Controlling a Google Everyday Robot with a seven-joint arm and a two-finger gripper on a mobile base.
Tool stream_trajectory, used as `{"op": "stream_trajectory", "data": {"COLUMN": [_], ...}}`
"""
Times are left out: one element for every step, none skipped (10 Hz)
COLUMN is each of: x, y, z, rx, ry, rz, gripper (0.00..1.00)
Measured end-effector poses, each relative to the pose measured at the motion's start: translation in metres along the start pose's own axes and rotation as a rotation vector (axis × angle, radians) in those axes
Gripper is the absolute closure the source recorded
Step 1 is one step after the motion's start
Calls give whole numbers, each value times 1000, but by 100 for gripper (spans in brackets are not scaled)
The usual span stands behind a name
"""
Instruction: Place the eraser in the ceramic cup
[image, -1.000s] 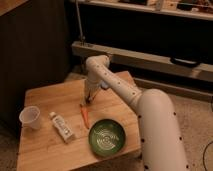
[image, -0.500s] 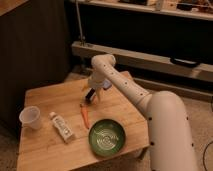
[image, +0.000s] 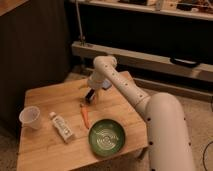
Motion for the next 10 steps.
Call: {"op": "stream_trajectory", "data": {"x": [-2, -4, -6, -6, -8, -9, -7, -4, -4, -4], "y": [-5, -3, 4, 7, 7, 8, 10, 9, 4, -1], "z": [17, 31, 38, 40, 39, 37, 31, 20, 6, -7], "rx": [-9, -25, -45, -65, -113, -134, -148, -160, -168, -177], "ry": [-12, -22, -27, -25, -13, -5, 11, 35, 57, 70], "rz": [0, 7, 11, 10, -6, -13, -19, -31, -59, -87], "gripper": [22, 24, 32, 41, 55, 63, 73, 85, 95, 99]}}
